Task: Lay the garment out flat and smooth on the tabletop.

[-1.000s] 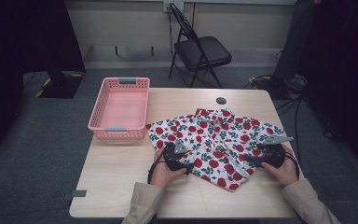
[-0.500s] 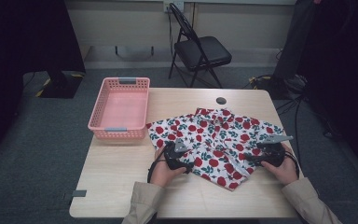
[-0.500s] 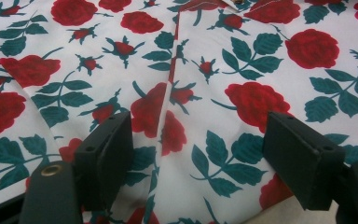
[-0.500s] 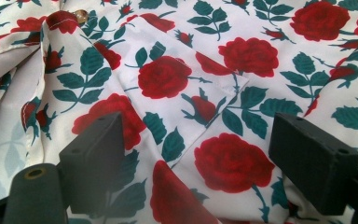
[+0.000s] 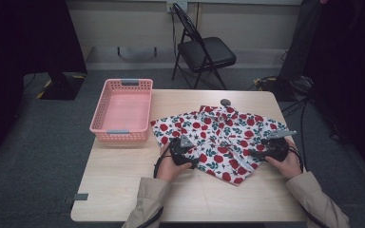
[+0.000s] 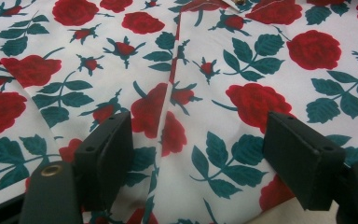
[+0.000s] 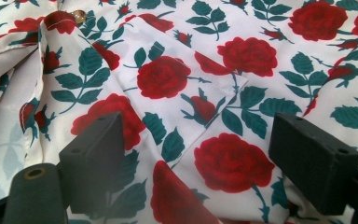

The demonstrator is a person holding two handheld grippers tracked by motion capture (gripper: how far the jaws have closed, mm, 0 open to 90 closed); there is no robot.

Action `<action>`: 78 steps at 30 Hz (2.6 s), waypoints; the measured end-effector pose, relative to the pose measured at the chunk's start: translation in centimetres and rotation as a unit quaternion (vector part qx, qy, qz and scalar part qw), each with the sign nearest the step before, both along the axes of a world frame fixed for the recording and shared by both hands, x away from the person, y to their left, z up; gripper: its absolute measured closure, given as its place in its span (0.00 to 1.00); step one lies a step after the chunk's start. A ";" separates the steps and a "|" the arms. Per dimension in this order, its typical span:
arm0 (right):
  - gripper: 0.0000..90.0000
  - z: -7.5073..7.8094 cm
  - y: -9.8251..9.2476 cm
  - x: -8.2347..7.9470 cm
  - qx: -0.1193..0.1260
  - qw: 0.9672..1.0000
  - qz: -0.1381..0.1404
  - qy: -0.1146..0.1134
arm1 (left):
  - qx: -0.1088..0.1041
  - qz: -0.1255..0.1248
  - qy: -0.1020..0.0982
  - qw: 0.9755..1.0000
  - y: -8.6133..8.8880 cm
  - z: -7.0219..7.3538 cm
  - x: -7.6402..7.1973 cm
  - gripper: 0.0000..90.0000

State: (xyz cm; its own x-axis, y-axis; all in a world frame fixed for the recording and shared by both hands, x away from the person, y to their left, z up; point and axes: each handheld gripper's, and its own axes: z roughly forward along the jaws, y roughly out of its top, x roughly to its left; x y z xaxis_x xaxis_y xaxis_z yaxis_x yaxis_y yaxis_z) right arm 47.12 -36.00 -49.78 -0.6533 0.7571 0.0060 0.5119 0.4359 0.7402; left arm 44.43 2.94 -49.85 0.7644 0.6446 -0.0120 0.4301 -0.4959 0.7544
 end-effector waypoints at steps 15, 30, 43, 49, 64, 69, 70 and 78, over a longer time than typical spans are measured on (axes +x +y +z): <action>0.24 0.3 0.2 0.1 0.018 1.000 -0.007 -0.015 | 0.000 0.001 -0.001 1.000 -0.1 0.0 0.3 0.27; 0.69 0.5 3.2 -1.1 0.003 0.998 0.060 -0.006 | 0.002 0.004 -0.002 1.000 -0.1 0.0 0.2 0.27; 0.97 1.3 1.5 -3.1 0.031 0.997 0.071 0.021 | 0.002 0.007 -0.002 1.000 -0.1 0.0 0.2 0.28; 0.97 1.7 0.5 -4.4 0.035 0.997 0.070 0.020 | 0.002 0.009 -0.002 1.000 -0.1 0.0 0.1 0.28; 0.76 1.5 -2.0 -7.2 0.041 0.998 0.044 0.023 | 0.002 0.009 -0.002 1.000 -0.1 0.0 0.1 0.28; 0.70 1.9 -1.4 -6.7 0.042 0.998 0.038 0.014 | 0.002 0.009 -0.002 1.000 -0.1 0.0 0.1 0.28; 0.65 1.9 -1.0 -6.2 0.044 0.998 0.035 0.010 | 0.002 0.009 -0.002 1.000 -0.1 0.0 0.1 0.28; 0.61 2.1 0.7 -3.4 0.055 0.998 0.023 0.009 | 0.001 0.008 -0.002 1.000 -0.1 0.0 0.2 0.28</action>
